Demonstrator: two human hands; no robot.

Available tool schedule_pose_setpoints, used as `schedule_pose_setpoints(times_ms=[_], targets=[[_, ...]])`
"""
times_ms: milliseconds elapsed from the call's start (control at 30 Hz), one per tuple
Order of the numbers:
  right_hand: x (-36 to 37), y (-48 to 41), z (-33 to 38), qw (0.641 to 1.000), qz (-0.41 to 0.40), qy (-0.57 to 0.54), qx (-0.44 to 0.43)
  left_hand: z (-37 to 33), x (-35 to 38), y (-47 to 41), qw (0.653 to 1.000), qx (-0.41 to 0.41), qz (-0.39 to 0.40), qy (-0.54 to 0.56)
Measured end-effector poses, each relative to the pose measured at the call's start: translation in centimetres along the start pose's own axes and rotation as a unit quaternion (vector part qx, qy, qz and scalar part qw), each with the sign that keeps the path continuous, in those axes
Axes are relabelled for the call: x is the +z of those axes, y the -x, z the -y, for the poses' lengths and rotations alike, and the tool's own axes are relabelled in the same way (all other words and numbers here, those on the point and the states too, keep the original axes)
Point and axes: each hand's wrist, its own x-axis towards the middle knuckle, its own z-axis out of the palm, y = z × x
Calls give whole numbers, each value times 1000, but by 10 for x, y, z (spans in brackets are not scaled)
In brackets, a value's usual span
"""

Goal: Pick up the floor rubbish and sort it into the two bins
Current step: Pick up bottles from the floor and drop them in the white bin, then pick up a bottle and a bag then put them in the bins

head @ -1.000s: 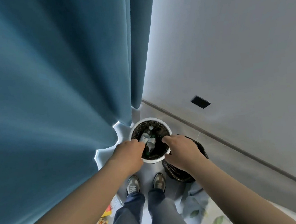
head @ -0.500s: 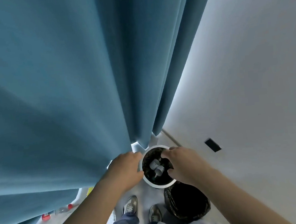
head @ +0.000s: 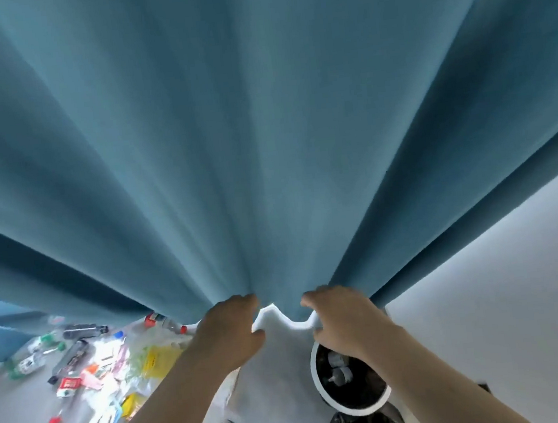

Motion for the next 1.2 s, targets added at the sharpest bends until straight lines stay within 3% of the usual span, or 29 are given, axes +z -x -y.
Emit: schedule_pose_setpoints(times_ms=[300, 633, 1000, 1200], targets=[[-16, -59, 126, 988, 29, 58, -144, 104, -18, 69, 984, -149, -55, 80], [-19, -89, 259, 962, 71, 95, -245, 202, -24, 148, 953, -251, -107, 134], [-11, -126, 344, 903, 99, 146, -391, 236, 1, 194, 873, -415, -137, 217], [-6, -136, 373, 875, 126, 169, -435, 243, 13, 209, 841, -460, -147, 245]])
